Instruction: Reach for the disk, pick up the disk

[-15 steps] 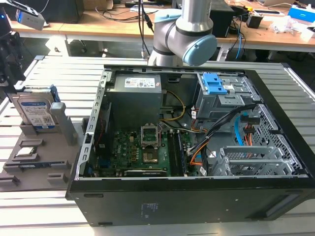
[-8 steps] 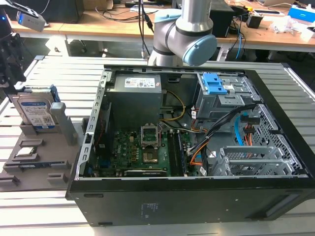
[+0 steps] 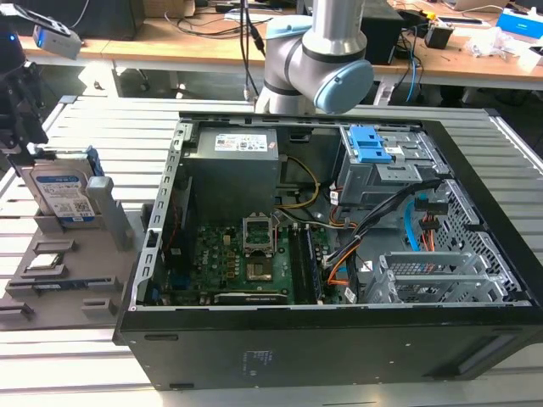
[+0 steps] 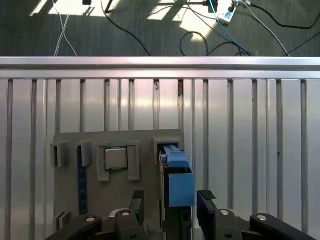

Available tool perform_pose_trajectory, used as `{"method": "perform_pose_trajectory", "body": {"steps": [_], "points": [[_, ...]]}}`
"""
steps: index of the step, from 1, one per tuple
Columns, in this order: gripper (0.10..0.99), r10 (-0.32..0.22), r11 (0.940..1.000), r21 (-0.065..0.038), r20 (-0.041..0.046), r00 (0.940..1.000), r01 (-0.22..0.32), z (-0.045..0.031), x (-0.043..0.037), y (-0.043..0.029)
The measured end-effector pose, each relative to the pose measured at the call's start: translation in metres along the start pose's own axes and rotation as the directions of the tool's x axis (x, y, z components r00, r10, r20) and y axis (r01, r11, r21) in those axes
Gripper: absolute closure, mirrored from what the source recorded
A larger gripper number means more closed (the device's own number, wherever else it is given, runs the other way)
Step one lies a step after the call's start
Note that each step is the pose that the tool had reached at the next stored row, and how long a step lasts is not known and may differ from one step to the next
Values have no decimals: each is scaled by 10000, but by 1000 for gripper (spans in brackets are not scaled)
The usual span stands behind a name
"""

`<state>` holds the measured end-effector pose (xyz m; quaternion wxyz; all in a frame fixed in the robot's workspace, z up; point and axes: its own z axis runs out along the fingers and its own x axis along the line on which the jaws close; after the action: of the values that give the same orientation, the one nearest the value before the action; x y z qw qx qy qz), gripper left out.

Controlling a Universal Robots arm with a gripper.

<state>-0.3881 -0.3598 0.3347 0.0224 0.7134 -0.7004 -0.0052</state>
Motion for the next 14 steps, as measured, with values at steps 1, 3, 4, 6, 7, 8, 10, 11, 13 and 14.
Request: {"method": "perform_pose_trajectory", "body": {"steps": [1,3,4,6,7,8,10,11,13,14], "points": [[545,-160,9999,4,-6,9999,160,5,-17,0],[545,-307,9995,9,-11,9995,307,19,-33,11],[545,-323,9995,7,-13,9995,323,43,-35,32],[545,-323,9995,9,-13,9995,323,84,-37,53],[545,-326,9995,9,-13,9995,326,119,-37,55],[545,-325,9995,8,-13,9995,325,143,-38,56],[545,-324,9995,7,-14,9995,324,193,-40,54],[545,-324,9995,9,-13,9995,324,220,-40,53],[545,-324,9995,8,-13,9995,324,283,-42,51],[545,-323,9995,8,-13,9995,323,301,-42,50]]}}
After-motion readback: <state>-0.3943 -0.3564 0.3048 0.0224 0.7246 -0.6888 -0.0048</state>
